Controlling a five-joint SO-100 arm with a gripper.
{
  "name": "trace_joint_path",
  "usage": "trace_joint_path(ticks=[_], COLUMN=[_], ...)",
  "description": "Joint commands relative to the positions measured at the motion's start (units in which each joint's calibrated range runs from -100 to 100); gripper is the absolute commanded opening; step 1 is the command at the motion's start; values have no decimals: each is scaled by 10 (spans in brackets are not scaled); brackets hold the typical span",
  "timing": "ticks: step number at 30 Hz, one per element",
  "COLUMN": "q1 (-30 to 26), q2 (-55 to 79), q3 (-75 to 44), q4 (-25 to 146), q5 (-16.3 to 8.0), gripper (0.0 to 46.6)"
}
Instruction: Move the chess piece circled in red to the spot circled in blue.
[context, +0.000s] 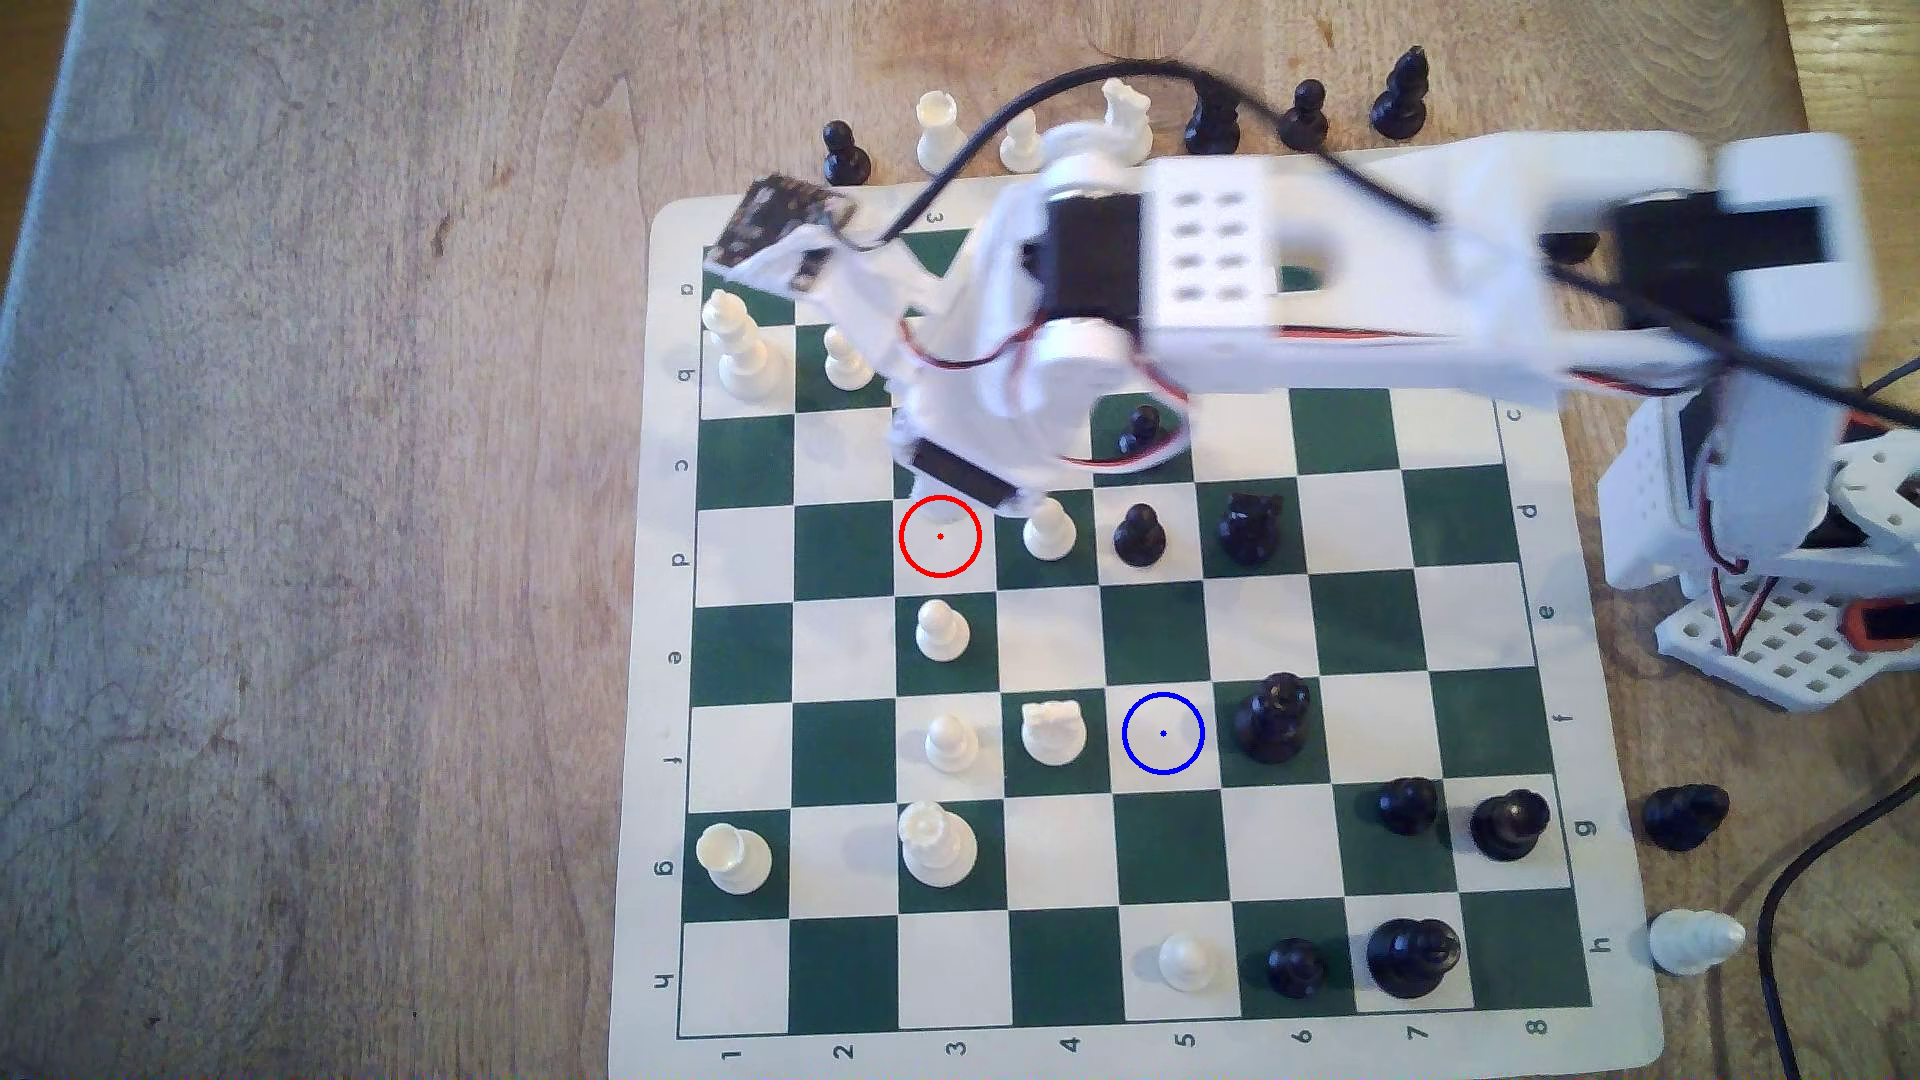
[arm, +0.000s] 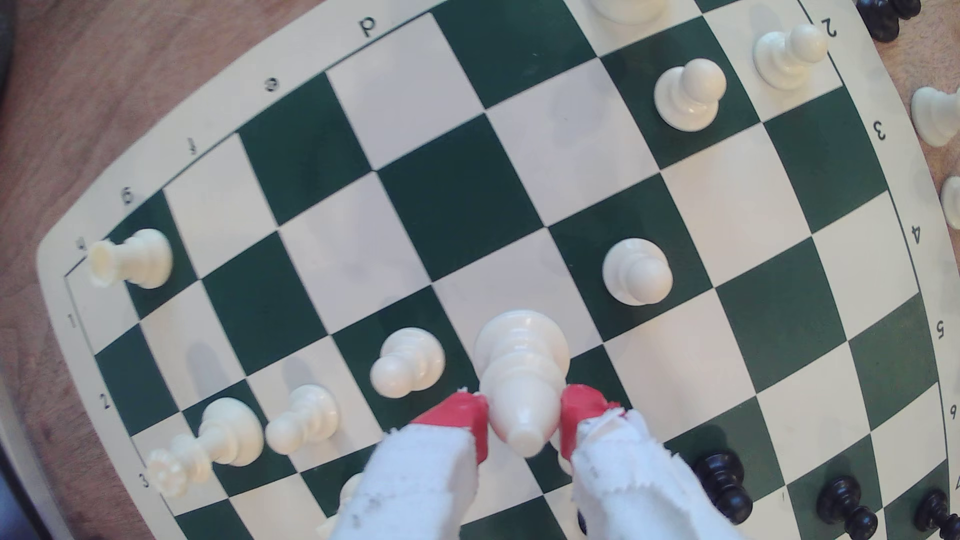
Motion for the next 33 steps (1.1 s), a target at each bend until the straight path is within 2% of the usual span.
trace_joint_path(ticks=[1,4,12,18,29,33], q1=[-42,-81,-174,-185,-173,-172], q2=[-207,-299,-374,-326,-193,-184], q3=[153,277,413,421,364,352], q4=[-21,-25,-31,-72,-114,-117], q5=[3,5,0,0,4,3], gripper=[3,3,5,5,5,5])
